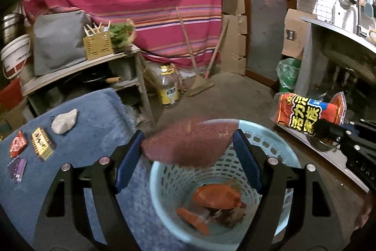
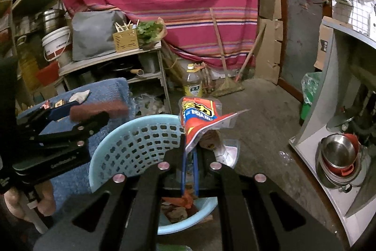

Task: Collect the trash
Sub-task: 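Carry the sponge pad and snack bag over the basket with both grippers, then open both grippers over the basket and return them to the table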

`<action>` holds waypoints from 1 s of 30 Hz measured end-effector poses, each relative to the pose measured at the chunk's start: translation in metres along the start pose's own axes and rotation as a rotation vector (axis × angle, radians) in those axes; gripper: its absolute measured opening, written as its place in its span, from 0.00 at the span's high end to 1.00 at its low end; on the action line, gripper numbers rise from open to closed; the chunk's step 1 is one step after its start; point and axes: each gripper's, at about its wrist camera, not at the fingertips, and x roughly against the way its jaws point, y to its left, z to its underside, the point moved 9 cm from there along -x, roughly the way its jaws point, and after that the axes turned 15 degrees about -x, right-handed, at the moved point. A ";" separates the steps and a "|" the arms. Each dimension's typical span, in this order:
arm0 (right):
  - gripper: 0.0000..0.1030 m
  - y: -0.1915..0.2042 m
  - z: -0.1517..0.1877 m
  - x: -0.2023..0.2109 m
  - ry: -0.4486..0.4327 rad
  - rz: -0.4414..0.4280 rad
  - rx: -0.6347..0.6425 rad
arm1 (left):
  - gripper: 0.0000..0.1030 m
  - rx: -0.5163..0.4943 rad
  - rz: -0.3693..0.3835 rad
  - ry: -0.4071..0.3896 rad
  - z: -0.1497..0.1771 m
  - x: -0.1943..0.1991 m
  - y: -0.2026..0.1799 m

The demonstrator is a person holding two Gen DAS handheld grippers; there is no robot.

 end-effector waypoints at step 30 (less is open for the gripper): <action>0.29 0.053 0.050 -0.059 0.119 0.152 -0.015 | 0.06 0.157 -0.227 0.003 0.063 0.086 0.157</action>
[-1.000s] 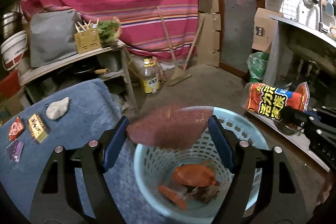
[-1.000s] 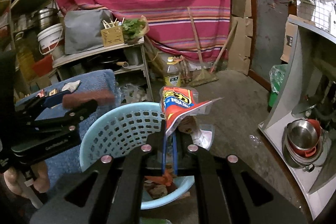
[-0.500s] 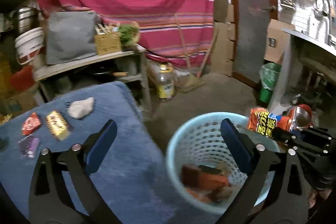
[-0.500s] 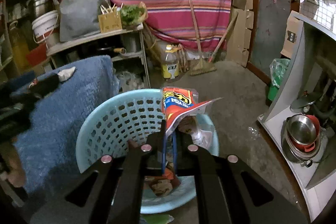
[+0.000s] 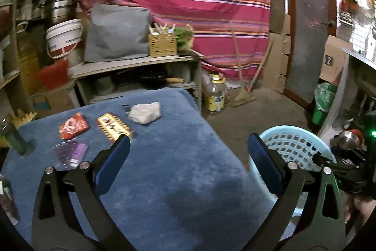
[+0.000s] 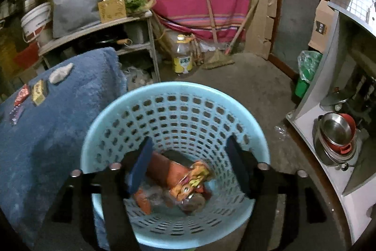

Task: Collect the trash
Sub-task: 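Open both grippers over the basket and return them to the table, then grasp the white tissue with the right gripper while the left gripper grasps the red snack wrapper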

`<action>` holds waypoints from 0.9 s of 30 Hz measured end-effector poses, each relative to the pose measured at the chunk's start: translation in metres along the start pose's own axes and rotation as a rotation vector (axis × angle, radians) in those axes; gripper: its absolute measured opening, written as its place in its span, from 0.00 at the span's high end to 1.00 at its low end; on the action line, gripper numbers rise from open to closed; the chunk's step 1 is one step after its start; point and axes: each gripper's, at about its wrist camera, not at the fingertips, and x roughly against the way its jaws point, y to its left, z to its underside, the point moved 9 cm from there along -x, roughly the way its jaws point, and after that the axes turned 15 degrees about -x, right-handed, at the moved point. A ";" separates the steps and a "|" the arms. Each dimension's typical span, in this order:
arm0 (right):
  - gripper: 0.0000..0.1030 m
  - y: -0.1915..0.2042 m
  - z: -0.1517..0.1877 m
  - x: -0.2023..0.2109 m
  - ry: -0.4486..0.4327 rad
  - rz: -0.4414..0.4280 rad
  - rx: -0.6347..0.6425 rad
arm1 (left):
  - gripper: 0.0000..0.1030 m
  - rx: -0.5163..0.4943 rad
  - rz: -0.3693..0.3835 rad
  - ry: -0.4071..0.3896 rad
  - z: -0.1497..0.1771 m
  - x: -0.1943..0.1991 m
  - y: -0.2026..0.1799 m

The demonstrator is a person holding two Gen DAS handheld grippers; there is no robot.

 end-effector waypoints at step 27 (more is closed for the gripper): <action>0.15 0.311 0.027 0.010 -0.033 -0.318 0.162 | 0.05 0.244 -0.303 0.156 0.119 -0.010 0.277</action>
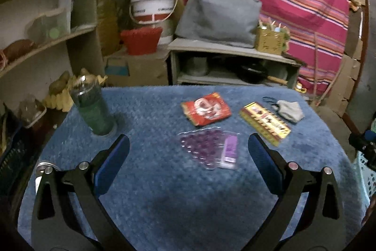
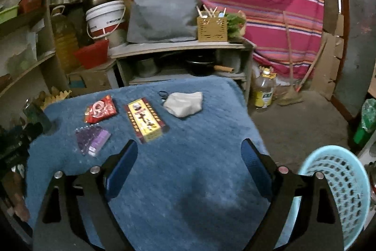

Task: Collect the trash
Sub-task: 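Grasp the white tissue with the right gripper while the left gripper grasps the red snack wrapper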

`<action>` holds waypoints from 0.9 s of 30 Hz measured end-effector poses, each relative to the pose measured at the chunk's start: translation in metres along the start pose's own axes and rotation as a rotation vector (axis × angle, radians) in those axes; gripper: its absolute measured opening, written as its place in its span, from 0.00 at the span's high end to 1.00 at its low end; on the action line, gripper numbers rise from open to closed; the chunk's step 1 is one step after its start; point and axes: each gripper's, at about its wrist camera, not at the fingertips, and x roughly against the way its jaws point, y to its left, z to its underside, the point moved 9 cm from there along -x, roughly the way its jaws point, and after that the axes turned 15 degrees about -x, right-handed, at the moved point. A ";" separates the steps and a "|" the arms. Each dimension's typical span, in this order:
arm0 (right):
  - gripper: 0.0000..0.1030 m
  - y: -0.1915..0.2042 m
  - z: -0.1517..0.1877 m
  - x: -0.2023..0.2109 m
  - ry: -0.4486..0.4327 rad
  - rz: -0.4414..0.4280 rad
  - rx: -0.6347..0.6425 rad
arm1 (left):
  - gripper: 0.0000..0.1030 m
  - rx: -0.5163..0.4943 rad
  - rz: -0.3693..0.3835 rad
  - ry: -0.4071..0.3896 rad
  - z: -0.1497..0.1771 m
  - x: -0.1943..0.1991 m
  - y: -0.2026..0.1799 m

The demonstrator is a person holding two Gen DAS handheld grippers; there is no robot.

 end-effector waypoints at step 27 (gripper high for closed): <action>0.15 0.012 -0.032 -0.188 0.131 0.090 0.069 | 0.16 -0.027 0.095 0.265 -0.019 -0.200 -0.004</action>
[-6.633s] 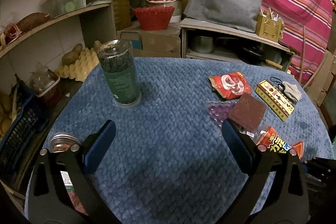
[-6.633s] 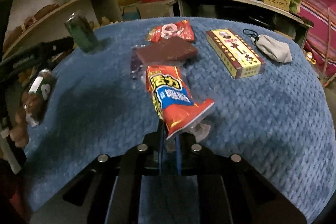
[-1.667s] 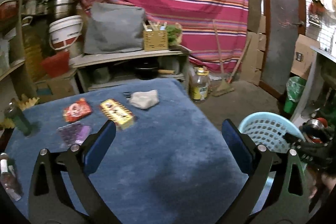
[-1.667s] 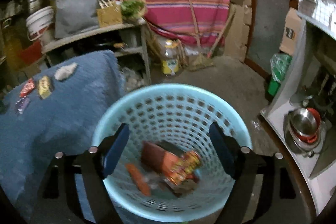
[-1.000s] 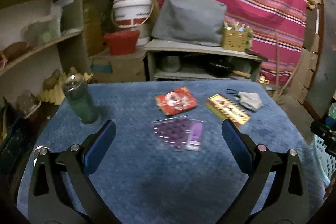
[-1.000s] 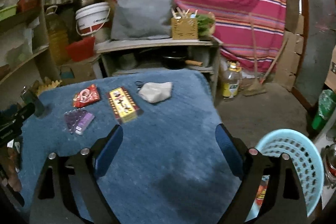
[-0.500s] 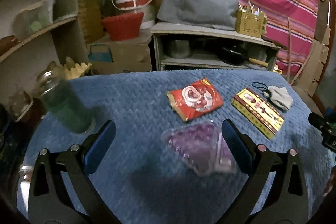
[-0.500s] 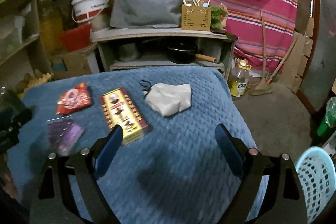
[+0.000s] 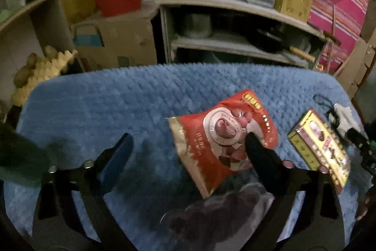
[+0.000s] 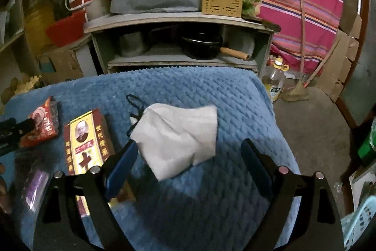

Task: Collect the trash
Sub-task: 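Grasp the white tissue with the right gripper while the left gripper grasps the red snack wrapper, then carry the tissue and red wrapper over the basket and open both grippers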

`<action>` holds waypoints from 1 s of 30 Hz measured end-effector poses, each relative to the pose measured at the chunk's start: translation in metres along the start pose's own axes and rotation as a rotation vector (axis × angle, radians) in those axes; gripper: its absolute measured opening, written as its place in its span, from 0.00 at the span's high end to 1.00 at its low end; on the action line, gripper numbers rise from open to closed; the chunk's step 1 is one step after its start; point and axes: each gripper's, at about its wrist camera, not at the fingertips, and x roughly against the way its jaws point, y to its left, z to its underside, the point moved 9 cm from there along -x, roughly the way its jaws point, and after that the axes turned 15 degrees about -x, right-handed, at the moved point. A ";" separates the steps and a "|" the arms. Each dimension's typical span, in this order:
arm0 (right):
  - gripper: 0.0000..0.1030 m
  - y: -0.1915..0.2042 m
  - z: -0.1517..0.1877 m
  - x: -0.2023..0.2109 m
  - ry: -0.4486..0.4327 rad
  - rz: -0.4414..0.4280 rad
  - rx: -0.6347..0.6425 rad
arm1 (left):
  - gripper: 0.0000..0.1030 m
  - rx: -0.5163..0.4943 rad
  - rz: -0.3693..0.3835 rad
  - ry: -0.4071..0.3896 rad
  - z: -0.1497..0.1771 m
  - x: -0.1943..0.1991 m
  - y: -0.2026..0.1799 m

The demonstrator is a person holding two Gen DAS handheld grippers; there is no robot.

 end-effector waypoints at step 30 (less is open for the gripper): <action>0.78 -0.042 0.042 0.113 -0.118 -0.079 -0.048 | 1.00 -0.056 -0.027 -0.222 0.024 0.141 -0.034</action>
